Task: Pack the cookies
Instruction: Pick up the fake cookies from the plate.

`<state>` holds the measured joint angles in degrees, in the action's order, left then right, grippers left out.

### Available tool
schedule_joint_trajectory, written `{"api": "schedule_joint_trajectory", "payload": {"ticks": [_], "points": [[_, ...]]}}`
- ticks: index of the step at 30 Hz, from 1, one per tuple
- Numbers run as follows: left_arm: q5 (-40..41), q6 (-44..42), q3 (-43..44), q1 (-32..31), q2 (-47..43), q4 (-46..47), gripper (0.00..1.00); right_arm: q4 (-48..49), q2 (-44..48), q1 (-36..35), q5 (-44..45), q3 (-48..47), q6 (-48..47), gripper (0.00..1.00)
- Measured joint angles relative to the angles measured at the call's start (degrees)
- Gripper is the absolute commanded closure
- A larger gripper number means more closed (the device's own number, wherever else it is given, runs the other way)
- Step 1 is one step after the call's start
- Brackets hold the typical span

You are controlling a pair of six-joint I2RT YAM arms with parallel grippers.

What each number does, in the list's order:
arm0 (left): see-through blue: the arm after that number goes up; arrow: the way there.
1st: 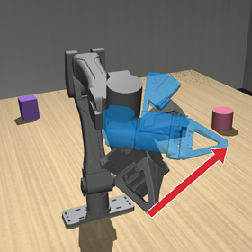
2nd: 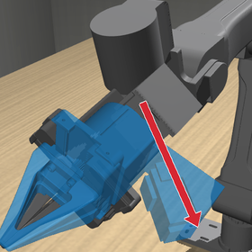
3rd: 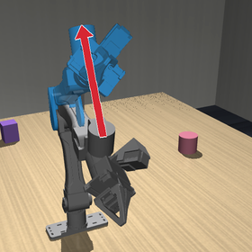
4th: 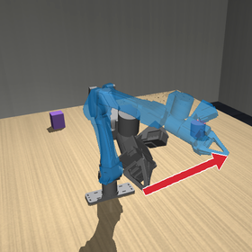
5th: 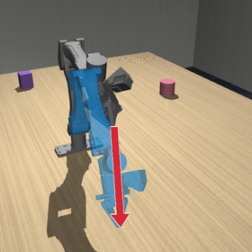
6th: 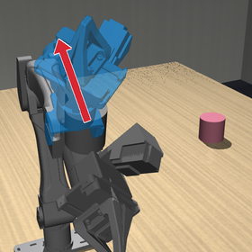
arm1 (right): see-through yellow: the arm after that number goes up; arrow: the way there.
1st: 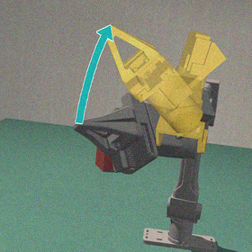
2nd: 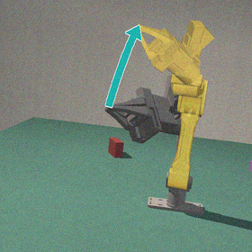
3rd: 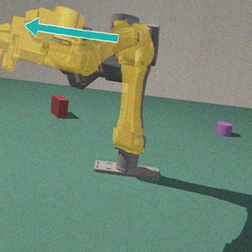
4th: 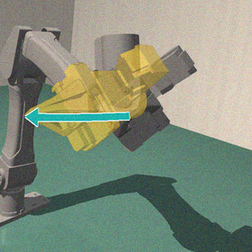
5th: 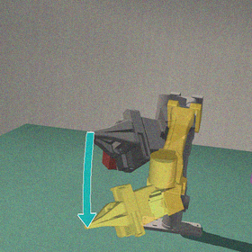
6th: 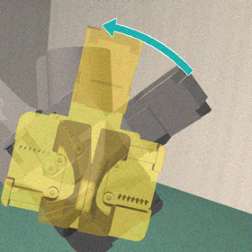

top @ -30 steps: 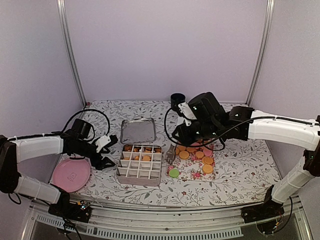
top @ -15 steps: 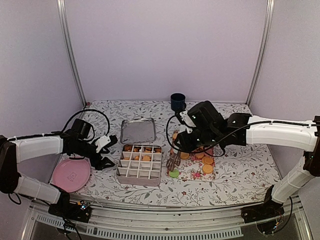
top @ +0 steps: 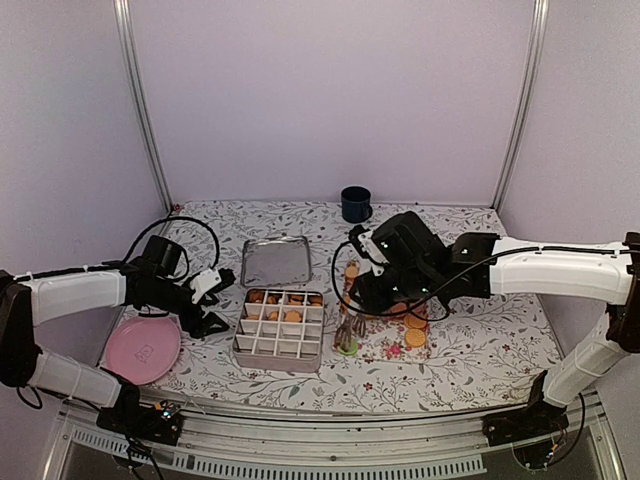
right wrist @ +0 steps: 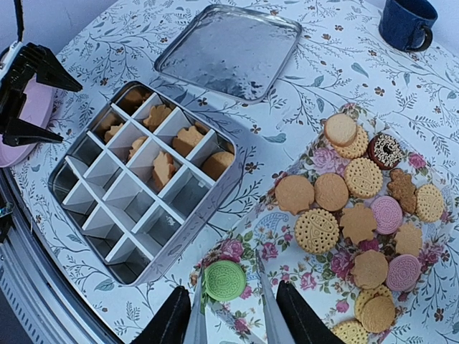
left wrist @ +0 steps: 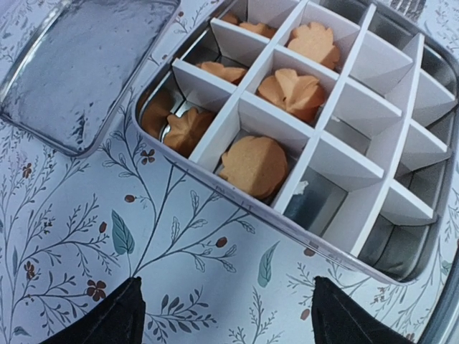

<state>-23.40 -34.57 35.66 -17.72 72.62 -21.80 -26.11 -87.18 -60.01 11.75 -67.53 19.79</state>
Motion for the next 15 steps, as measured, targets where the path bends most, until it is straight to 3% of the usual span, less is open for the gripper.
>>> {"api": "schedule_joint_trajectory", "payload": {"ticks": [9,15], "points": [[0.2,-0.4,0.0,0.0,0.0,0.0,0.2,0.7,-0.3,-0.2,0.0,1.0,0.8,0.6],[0.4,-0.6,0.0,0.0,0.0,0.0,0.2,2.7,-0.9,-0.3,-0.1,1.2,1.6,0.8]]}}
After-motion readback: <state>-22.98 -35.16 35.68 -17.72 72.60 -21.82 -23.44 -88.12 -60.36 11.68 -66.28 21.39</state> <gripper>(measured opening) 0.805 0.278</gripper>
